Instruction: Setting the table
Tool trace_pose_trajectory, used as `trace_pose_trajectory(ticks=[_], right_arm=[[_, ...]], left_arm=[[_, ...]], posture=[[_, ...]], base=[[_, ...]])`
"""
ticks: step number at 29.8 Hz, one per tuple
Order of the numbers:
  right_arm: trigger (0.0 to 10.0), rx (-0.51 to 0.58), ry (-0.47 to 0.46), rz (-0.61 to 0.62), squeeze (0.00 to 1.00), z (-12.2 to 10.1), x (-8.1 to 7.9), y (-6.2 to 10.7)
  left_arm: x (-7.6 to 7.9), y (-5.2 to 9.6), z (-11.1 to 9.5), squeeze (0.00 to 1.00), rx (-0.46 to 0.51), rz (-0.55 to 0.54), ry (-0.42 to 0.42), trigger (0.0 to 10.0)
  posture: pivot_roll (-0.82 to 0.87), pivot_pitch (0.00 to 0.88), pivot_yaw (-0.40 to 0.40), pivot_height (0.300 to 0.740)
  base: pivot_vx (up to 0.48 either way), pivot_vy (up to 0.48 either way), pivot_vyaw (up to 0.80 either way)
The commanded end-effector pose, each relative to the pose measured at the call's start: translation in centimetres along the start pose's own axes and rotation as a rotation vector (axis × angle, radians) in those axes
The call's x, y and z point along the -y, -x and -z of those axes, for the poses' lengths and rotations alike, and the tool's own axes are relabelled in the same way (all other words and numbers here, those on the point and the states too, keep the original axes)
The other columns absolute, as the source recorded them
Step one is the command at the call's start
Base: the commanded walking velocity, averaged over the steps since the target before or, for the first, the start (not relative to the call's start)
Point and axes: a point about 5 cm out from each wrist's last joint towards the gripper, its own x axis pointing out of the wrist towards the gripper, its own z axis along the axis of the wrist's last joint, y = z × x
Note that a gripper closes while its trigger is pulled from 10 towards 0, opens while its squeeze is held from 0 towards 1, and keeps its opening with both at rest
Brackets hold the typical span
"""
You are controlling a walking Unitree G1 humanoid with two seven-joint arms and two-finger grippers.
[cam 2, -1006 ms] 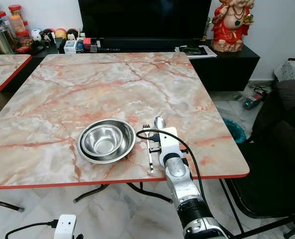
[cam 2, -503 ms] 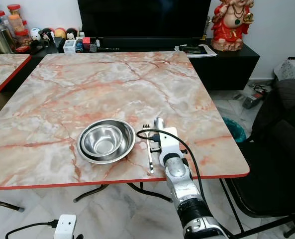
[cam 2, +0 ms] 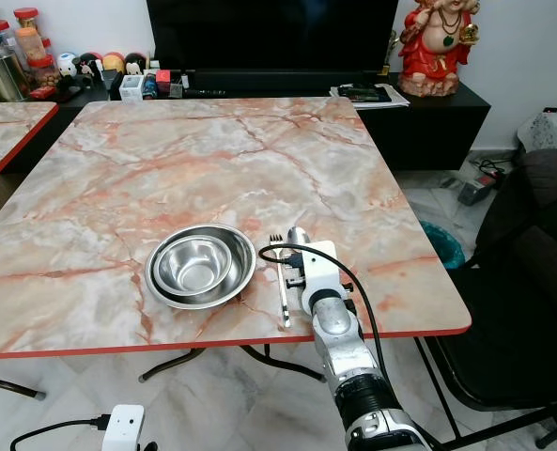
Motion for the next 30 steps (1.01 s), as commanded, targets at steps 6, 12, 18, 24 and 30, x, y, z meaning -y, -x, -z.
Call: trace_pose_trajectory(ticks=[6, 12, 18, 24, 30], right_arm=[[10.0, 0.257, -0.084, 0.065, 0.00, -4.3, 0.8, 0.0], [10.0, 0.429, -0.117, 0.005, 0.00, -6.1, -0.1, 0.9], [10.0, 0.471, -0.143, -0.022, 0.00, -6.4, -0.7, 1.3], [10.0, 0.487, -0.144, -0.029, 0.00, -6.7, -0.6, 1.3], [10.0, 0.485, -0.140, -0.044, 0.00, -6.7, -0.7, 1.2]], left_arm=[[-0.1, 0.0, 0.1, 0.00, -0.013, 0.005, -0.009, 10.0], [-0.1, 0.0, -0.1, 0.00, -0.003, 0.004, -0.004, 10.0], [-0.1, -0.1, -0.3, 0.00, 0.010, 0.001, 0.004, 10.0], [0.0, -0.1, -0.3, 0.00, 0.007, -0.004, 0.034, 10.0], [-0.1, -0.1, -0.3, 0.00, 0.010, -0.008, 0.042, 10.0]], posture=[[-0.02, 0.000, -0.013, 0.701], [-0.02, 0.000, -0.011, 0.701], [-0.02, 0.000, -0.013, 0.701], [-0.02, 0.000, -0.018, 0.701], [-0.02, 0.000, -0.023, 0.701]], base=[[0.000, 0.000, 0.00], [0.000, 0.000, 0.00], [0.000, 0.000, 0.00], [0.000, 0.052, 0.00], [0.000, 0.326, 0.00]])
